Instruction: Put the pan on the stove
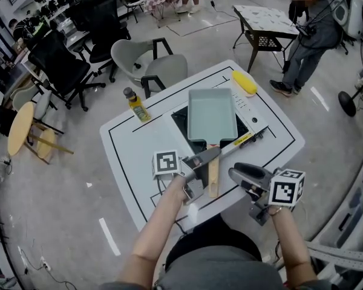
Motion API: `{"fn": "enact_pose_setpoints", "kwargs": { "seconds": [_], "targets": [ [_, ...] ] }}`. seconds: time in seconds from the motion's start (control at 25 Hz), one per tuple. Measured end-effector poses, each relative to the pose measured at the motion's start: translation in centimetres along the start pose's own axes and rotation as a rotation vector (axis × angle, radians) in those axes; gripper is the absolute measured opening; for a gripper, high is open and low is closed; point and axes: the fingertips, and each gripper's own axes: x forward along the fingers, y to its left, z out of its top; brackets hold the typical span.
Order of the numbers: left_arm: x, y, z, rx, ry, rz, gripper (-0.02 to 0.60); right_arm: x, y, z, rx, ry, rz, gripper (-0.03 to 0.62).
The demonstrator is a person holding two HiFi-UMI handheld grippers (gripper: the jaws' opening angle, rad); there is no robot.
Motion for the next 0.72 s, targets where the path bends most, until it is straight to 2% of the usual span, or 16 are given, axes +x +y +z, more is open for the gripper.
{"fn": "enact_pose_setpoints", "kwargs": {
  "seconds": [0.2,0.36,0.6,0.72],
  "targets": [
    [-0.1,0.1,0.0,-0.021,-0.013,0.011,0.189,-1.7,-0.6,3.7,-0.182,-0.085,-0.155,0.141],
    [0.1,0.1,0.1,-0.01,-0.024,0.009,0.189,-2.8,-0.5,6.3,-0.32,-0.168,-0.29,0.081],
    [0.1,-0.1,0.0,0.003,-0.029,0.014,0.187,-3.3,0.1,8.0,-0.359,-0.235,-0.32,0.049],
    [0.0,-0.2,0.0,0.021,-0.026,0.015,0.187,-3.6,0.1,8.2,-0.386,-0.249,-0.355,0.005]
  ]
}}
